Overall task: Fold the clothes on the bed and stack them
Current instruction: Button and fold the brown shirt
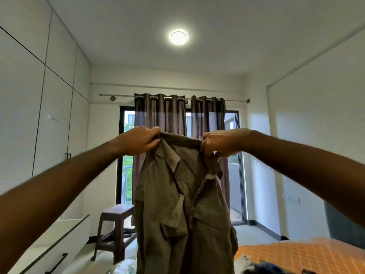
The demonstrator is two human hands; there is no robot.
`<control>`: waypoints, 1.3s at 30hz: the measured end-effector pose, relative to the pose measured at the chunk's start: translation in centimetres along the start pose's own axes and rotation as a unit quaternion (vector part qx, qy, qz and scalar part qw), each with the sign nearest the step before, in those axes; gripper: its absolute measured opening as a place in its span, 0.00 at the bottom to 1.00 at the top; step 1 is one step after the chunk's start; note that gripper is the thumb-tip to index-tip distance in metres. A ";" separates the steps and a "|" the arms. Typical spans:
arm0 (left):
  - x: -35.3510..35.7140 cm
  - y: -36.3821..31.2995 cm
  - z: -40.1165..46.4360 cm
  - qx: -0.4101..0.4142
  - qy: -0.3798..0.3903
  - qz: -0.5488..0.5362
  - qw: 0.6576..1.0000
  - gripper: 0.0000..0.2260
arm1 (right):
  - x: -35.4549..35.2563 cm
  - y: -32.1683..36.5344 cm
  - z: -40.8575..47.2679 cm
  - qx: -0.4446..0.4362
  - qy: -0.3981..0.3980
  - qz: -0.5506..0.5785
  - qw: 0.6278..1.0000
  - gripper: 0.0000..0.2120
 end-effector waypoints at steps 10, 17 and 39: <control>-2.1 -0.1 -0.2 0.024 0.077 -0.090 0.993 0.21 | -2.2 -1.5 -1.3 0.081 0.008 0.081 0.993 0.11; -0.4 -0.6 -1.7 -0.076 -0.059 -0.136 0.986 0.05 | -1.3 0.7 -1.1 0.120 -0.109 0.256 0.953 0.08; -3.8 -3.9 -1.3 -0.173 -0.154 -0.288 0.929 0.16 | -2.4 -1.0 -3.0 0.256 -0.168 0.628 0.715 0.20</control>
Point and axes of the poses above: each hand's wrist, its own z-axis towards the middle knuckle, its own x-axis out of the palm, y = z × x, the point moved 1 cm from there along z, towards the middle knuckle, and after that the axes turned 14 degrees about -y, right-handed, at the moved point
